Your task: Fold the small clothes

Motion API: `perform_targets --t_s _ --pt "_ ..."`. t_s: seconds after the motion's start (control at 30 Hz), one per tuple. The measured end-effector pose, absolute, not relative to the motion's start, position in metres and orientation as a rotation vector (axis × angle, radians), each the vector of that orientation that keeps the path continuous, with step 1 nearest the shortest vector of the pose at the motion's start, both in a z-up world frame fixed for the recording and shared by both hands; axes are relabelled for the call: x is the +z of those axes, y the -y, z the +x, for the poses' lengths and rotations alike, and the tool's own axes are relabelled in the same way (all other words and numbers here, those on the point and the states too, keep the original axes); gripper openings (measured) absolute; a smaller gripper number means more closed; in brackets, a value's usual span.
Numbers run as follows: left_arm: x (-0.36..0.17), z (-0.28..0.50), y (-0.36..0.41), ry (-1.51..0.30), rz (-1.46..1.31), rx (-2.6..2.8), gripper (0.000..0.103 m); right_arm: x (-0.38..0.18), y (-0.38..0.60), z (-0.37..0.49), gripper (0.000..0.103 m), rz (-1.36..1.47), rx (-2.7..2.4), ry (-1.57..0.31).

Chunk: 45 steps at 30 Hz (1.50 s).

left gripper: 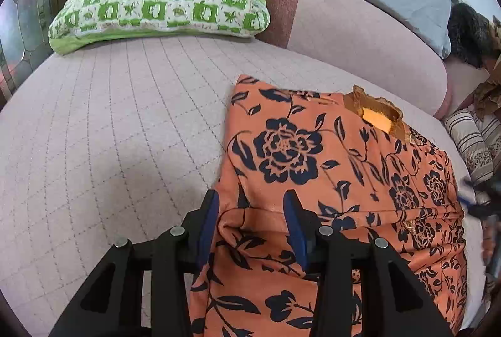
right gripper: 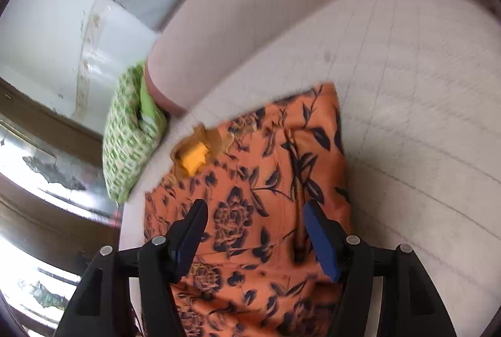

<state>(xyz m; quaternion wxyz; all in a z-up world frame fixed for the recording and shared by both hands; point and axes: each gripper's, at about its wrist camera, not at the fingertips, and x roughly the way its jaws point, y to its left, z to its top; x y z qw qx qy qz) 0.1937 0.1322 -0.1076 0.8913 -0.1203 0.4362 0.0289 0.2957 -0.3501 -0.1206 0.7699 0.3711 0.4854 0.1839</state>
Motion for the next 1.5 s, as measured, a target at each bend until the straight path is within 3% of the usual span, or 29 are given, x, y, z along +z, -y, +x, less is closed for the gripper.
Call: perform_targets --t_s 0.07,0.1,0.17,0.2,0.27,0.33,0.4,0.47,0.5,0.53,0.57,0.73,0.8,0.87,1.03,1.13,1.27,1.5 --pt "-0.112 0.193 -0.137 -0.910 -0.251 0.070 0.043 -0.163 0.367 0.302 0.020 0.952 0.285 -1.096" --pt "-0.113 0.192 -0.139 -0.906 -0.253 0.076 0.043 -0.165 0.375 0.297 0.021 0.982 0.231 -1.067" --pt "-0.116 0.193 -0.143 -0.913 -0.282 0.076 0.043 -0.153 0.378 0.290 0.036 0.918 0.153 -1.035" --pt "-0.117 0.194 -0.143 -0.912 -0.296 0.071 0.043 -0.148 0.375 0.291 0.038 0.926 0.185 -1.027" --pt "-0.115 0.194 -0.140 -0.902 -0.294 0.063 0.043 -0.137 0.364 0.300 0.071 0.952 0.280 -0.975" --pt "-0.113 0.194 -0.136 -0.891 -0.272 0.056 0.043 -0.128 0.355 0.313 0.076 0.941 0.310 -0.915" --pt "-0.114 0.195 -0.135 -0.892 -0.258 0.058 0.043 -0.144 0.345 0.327 0.076 0.951 0.369 -0.953" --pt "-0.115 0.195 -0.137 -0.897 -0.254 0.063 0.043 -0.170 0.353 0.331 0.046 0.954 0.301 -1.034" --pt "-0.116 0.195 -0.138 -0.896 -0.256 0.067 0.043 -0.175 0.359 0.330 0.042 0.997 0.270 -1.011" --pt "-0.116 0.195 -0.139 -0.897 -0.259 0.069 0.043 -0.171 0.361 0.329 0.047 1.001 0.243 -0.995" --pt "-0.116 0.196 -0.139 -0.900 -0.265 0.068 0.043 -0.159 0.360 0.327 0.065 0.958 0.197 -0.968" --pt "-0.117 0.196 -0.130 -0.894 -0.222 0.068 0.043 -0.122 0.327 0.357 0.077 0.929 0.371 -0.890" --pt "-0.118 0.197 -0.131 -0.900 -0.221 0.069 0.043 -0.141 0.322 0.382 0.075 0.873 0.355 -0.977" --pt "-0.118 0.196 -0.134 -0.898 -0.231 0.070 0.043 -0.160 0.338 0.386 0.074 1.021 0.309 -0.950" --pt "-0.114 0.196 -0.129 -0.878 -0.229 0.054 0.043 -0.120 0.329 0.383 0.076 0.952 0.375 -0.862" --pt "-0.113 0.193 -0.121 -0.869 -0.156 0.057 0.043 -0.144 0.327 0.399 0.073 0.942 0.333 -0.977" --pt "-0.110 0.191 -0.121 -0.863 -0.143 0.047 0.043 -0.136 0.334 0.394 0.075 1.020 0.335 -0.882" --pt "-0.107 0.190 -0.113 -0.849 -0.100 0.032 0.043 -0.125 0.297 0.405 0.074 0.838 0.443 -1.015"
